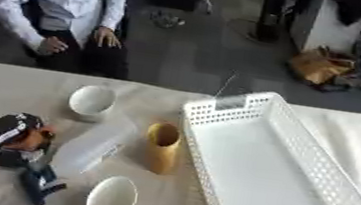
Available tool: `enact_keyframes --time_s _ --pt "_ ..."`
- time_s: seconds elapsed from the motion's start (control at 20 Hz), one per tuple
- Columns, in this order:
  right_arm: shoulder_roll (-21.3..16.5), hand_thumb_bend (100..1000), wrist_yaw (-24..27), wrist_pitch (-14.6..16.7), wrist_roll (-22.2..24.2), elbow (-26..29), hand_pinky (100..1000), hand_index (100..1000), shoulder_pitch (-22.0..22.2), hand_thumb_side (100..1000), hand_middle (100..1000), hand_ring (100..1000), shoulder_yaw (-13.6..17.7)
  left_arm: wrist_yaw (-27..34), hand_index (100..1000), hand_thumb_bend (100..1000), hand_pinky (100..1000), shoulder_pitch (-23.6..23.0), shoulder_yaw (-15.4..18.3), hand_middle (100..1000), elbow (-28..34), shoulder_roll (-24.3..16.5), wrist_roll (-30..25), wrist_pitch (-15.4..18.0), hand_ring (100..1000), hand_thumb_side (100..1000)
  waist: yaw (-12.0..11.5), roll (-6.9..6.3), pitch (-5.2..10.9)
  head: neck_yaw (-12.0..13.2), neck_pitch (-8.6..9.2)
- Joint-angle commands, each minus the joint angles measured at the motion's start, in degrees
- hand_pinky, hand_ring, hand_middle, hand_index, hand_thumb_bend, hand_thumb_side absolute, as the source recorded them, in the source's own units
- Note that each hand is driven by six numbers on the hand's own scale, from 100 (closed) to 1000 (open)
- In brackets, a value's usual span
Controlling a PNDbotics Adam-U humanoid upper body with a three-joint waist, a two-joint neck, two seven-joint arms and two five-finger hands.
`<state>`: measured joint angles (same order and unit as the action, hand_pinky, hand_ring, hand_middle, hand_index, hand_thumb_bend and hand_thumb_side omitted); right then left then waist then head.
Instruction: Pick up objects on the table and place them in the box.
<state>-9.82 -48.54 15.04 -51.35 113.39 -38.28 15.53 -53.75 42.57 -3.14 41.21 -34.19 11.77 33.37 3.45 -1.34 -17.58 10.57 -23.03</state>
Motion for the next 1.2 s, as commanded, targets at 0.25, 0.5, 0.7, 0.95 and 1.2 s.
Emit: enact_keyframes --time_s 0.25,0.5,0.7,0.95,1.2 --pt "-0.6 100 0.4 1.4 -0.6 1.2 682 597 0.1 984 692 756 0.2 -10.6 369 100 100 0.4 -2.4 100 1.2 -0.4 -0.8 -0.2 100 288 -0.4 -0.25 1.08 0.1 -0.54" --pt "-0.5 100 0.5 1.7 -0.6 1.2 683 595 0.5 977 693 757 0.3 -12.1 370 100 100 0.9 -2.3 100 1.6 -0.9 -2.1 -1.1 100 285 -0.6 -0.62 1.31 0.0 -0.72" --pt "-0.7 100 0.5 1.6 -0.6 1.2 682 595 0.8 973 692 757 0.4 -12.1 371 100 100 1.4 -2.6 100 2.6 -1.7 -3.1 -1.5 100 283 -0.7 -0.87 1.48 -0.3 -0.79" --pt "-0.9 100 0.3 1.7 -0.6 1.2 681 593 1.3 969 691 756 0.4 -11.6 373 100 100 2.8 -3.5 100 4.5 -3.1 -5.8 -2.2 100 279 -1.3 -1.44 2.10 -0.7 -1.43" --pt "-1.1 100 0.0 1.9 -0.6 1.2 681 593 1.7 967 691 756 0.4 -10.1 374 100 100 3.5 -4.1 100 6.8 -4.6 -7.8 -2.5 100 282 -1.8 -1.99 2.82 -1.0 -1.97"
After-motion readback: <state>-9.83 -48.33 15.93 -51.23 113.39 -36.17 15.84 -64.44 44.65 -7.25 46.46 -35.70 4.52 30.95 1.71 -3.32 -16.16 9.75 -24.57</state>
